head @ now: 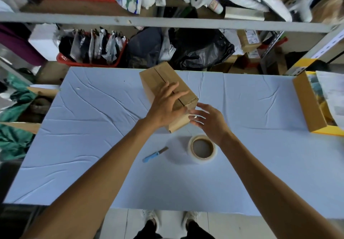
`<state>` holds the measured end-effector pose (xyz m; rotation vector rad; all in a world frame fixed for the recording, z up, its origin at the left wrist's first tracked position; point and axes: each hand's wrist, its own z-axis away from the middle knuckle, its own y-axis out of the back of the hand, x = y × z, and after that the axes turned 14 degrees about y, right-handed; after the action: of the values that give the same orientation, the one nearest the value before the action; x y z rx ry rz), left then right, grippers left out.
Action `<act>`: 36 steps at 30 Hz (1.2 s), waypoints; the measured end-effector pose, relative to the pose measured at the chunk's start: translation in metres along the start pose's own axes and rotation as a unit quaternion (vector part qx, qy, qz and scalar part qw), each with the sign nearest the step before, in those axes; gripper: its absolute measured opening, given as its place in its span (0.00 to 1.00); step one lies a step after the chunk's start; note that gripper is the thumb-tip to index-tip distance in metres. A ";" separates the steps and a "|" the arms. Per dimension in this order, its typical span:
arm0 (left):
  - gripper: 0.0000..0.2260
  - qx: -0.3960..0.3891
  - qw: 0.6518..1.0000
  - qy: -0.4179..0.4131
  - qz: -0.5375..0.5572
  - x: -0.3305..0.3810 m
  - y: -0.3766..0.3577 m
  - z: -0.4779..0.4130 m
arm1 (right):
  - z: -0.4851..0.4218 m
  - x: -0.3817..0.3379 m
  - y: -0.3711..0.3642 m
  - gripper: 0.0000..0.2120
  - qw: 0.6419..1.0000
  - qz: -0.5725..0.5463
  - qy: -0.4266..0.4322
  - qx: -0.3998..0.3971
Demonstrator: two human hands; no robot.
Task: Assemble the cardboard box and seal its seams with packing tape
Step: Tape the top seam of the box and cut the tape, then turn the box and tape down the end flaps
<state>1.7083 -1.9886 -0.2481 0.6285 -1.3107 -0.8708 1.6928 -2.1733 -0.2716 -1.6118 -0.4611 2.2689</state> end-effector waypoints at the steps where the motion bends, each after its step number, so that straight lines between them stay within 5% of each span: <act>1: 0.25 0.001 1.000 -0.004 -0.001 -0.001 0.000 0.000 | -0.001 0.002 0.000 0.13 0.999 0.037 0.021 0.002; 9: 0.25 0.006 1.000 -0.006 0.007 -0.003 0.001 -0.004 | -0.003 0.017 -0.003 0.21 0.981 0.149 0.121 0.028; 16: 0.29 0.014 1.000 -0.007 0.000 -0.006 0.001 -0.006 | -0.012 0.047 -0.024 0.15 0.923 0.296 0.231 0.085; 19: 0.30 0.035 0.999 -0.008 -0.016 -0.004 -0.004 -0.006 | -0.013 0.044 -0.016 0.23 0.892 0.373 0.238 0.086; 21: 0.31 0.043 0.999 -0.007 -0.029 -0.004 -0.006 -0.007 | -0.013 0.029 -0.007 0.36 0.834 0.465 0.293 0.043; 23: 0.33 0.048 0.998 -0.002 -0.052 -0.005 -0.008 -0.008 | -0.016 0.010 -0.005 0.42 0.737 0.565 0.367 -0.053; 26: 0.38 0.069 0.997 0.005 -0.043 -0.003 -0.013 -0.005 | -0.021 -0.008 -0.018 0.38 0.603 0.671 0.401 -0.160; 28: 0.42 0.092 0.996 0.017 -0.015 -0.003 -0.015 -0.001 | -0.025 -0.012 -0.027 0.29 0.563 0.694 0.413 -0.175; 36: 0.45 0.077 0.976 0.045 -0.196 0.003 -0.009 0.008 | -0.028 -0.023 -0.035 0.24 0.596 0.657 0.397 -0.236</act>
<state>1.6986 -1.9954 -0.2525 1.0622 -1.1971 -1.0513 1.7287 -2.1500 -0.2456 -3.8246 0.7247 1.5180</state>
